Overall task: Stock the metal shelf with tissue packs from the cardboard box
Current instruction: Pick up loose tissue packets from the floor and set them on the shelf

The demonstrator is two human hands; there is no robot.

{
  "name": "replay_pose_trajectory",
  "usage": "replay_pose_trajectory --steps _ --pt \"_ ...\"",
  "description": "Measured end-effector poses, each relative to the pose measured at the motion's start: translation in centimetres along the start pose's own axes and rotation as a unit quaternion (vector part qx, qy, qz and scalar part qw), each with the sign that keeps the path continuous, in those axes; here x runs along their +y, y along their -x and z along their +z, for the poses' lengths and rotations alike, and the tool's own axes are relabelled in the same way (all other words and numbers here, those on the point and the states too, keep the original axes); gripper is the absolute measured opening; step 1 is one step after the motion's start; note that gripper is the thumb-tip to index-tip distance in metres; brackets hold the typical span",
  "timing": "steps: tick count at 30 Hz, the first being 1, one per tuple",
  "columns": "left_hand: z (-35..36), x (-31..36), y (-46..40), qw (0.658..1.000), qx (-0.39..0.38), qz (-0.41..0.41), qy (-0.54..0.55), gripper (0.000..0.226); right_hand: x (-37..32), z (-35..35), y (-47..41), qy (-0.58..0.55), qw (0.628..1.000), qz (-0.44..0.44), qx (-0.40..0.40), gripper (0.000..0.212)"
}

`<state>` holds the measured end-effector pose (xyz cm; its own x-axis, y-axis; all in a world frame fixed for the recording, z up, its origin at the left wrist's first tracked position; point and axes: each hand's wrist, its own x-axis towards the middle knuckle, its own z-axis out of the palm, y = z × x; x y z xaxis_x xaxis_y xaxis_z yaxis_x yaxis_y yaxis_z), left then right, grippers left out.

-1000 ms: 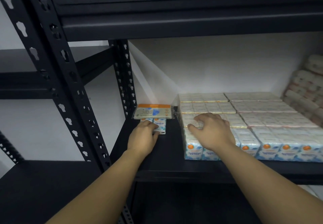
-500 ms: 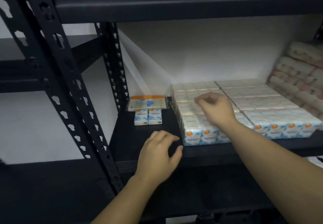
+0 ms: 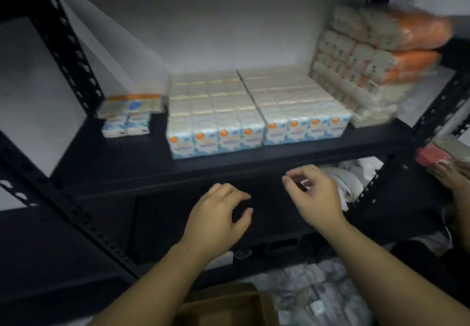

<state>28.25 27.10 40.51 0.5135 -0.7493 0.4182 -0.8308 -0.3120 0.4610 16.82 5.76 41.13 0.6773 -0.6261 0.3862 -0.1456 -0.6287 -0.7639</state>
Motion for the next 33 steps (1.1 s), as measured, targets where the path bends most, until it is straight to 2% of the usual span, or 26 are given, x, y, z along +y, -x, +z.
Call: replay_pose_trajectory --steps 8,11,14,19,22,25,29,33 --pt "16.2 7.6 3.4 0.986 -0.09 -0.136 0.026 0.03 19.3 -8.1 8.6 0.047 0.979 0.133 -0.149 0.006" --pt "22.2 8.7 5.6 0.972 -0.127 -0.191 0.051 0.03 25.6 -9.1 12.2 0.06 0.953 0.201 -0.218 0.013" --pt "27.9 8.9 8.1 0.955 -0.159 -0.24 0.07 0.029 31.3 -8.7 16.0 0.078 0.936 0.234 -0.25 0.015" --pt "39.6 5.7 13.3 0.925 -0.214 -0.301 0.094 0.049 41.4 -5.4 22.2 0.112 0.889 0.325 -0.303 0.032" --pt "47.8 2.6 17.0 0.909 -0.254 -0.319 0.091 0.038 47.9 -2.0 25.3 0.134 0.87 0.345 -0.327 0.039" --pt "56.2 -1.2 20.1 0.904 -0.272 -0.318 0.087 0.031 54.7 2.2 27.4 0.161 0.866 0.345 -0.325 0.039" --pt "65.7 -6.0 23.2 0.89 -0.313 -0.321 0.083 0.042 63.0 7.1 29.6 0.185 0.863 0.346 -0.319 0.044" --pt "74.4 -10.0 26.3 0.879 -0.333 -0.337 0.057 0.045 71.7 11.6 32.1 0.186 0.852 0.35 -0.341 0.056"
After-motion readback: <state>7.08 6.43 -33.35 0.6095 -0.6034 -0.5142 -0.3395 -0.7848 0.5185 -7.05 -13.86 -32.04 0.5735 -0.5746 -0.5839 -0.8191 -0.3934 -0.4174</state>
